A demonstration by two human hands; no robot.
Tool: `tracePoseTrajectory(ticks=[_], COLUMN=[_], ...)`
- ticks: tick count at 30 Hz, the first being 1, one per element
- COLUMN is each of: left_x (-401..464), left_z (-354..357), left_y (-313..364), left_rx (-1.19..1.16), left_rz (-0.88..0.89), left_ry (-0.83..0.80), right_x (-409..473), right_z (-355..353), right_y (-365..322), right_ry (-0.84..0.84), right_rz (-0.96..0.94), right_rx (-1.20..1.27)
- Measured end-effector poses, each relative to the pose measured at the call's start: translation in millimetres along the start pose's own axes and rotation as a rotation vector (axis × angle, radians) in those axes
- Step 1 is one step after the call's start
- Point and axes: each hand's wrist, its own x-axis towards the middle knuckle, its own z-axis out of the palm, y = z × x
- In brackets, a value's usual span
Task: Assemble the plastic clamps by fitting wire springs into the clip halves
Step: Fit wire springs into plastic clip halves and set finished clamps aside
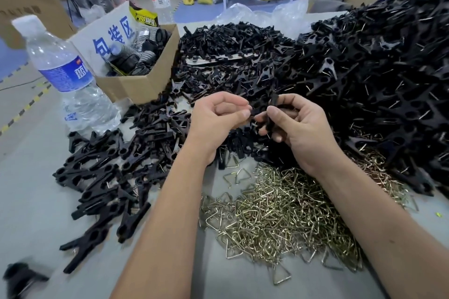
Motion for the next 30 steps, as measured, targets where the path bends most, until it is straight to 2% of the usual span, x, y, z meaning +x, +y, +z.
tracePoseTrajectory(ticks=[5, 10, 13, 20, 30], left_x=[-0.9, 1.5, 2.5, 1.4, -0.8], left_z=[1.4, 2.7, 0.8, 2.8, 2.4], left_y=[2.2, -0.3, -1.4, -3.3, -2.9], left_rx=[-0.028, -0.095, -0.093, -0.032, -0.023], left_rz=[-0.085, -0.089, -0.083, -0.044, -0.016], left_ry=[-0.161, -0.054, -0.038, -0.056, -0.108], right_x=[2.5, -0.8, -3.3, -2.9, 0.4], right_z=[-3.7, -1.5, -1.2, 0.0, -2.1], right_y=[2.1, -1.2, -2.0, -1.9, 4.5], right_ry=[-0.002, 0.096, 0.091, -0.009, 0.075], right_rz=[-0.012, -0.051, -0.054, -0.077, -0.034], right_rx=[0.05, 0.028, -0.044, -0.139, -0.067])
